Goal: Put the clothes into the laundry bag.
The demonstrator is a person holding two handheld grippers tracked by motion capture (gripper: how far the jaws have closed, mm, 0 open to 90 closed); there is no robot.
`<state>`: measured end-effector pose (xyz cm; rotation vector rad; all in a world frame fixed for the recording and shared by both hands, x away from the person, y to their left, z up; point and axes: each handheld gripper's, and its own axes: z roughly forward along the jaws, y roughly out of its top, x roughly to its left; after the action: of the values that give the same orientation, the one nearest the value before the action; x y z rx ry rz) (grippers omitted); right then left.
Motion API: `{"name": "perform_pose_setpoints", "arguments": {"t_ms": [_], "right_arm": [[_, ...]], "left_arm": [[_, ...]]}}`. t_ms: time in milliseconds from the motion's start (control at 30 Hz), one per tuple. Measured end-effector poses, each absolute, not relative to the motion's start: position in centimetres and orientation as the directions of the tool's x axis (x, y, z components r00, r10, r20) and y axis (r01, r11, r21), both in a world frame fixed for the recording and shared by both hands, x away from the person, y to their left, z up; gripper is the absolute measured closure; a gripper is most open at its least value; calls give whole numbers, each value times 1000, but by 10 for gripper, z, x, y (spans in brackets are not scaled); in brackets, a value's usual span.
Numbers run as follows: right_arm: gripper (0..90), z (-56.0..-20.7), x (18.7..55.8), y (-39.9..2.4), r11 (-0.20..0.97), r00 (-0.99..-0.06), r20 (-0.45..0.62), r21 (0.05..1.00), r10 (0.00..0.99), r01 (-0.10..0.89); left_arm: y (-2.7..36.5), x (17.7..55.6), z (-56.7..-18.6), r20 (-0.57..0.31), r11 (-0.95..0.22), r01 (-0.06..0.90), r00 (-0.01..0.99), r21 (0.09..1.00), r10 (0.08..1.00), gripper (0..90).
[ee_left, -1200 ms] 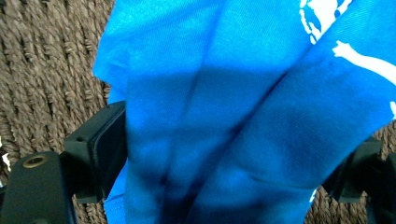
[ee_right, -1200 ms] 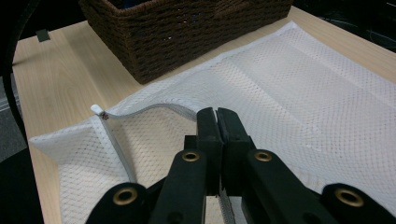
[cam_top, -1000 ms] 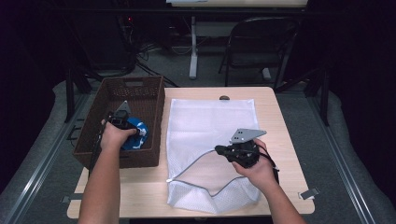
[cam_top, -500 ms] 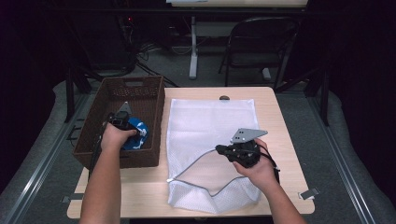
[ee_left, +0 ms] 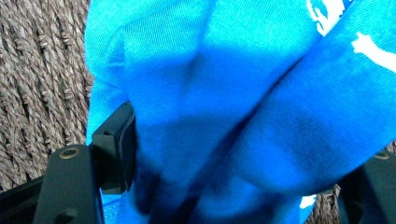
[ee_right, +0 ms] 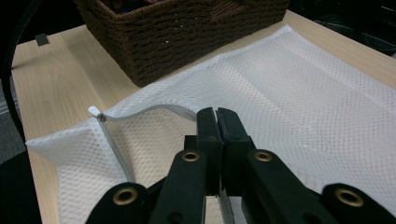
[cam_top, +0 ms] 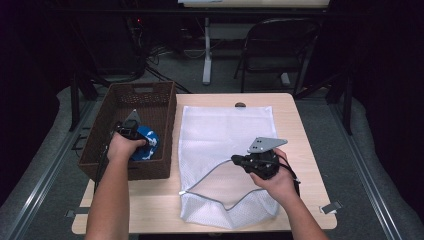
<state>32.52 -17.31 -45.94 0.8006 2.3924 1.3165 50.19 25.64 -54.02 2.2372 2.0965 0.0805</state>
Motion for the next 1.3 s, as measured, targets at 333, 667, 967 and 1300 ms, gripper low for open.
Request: {"name": "perform_pose_setpoints", "arguments": {"t_ms": [333,667,967,1300], "right_arm": [[888,-459,326,-174,423,-800,11,844,600,329],[888,-459,326,-174,423,-799,12,844,601,331],[888,-459,327,-175,422,-799,13,844,601,331],[888,-459,327,-178,417,-796,13,846,605,331]], "left_arm": [[256,501,-541,-19,-66,993,68,99,997,287],[254,499,-540,-19,-73,990,75,123,997,424],[253,498,-538,-21,-94,986,98,138,995,534],[253,497,-536,-39,-102,983,109,155,993,651]]}}
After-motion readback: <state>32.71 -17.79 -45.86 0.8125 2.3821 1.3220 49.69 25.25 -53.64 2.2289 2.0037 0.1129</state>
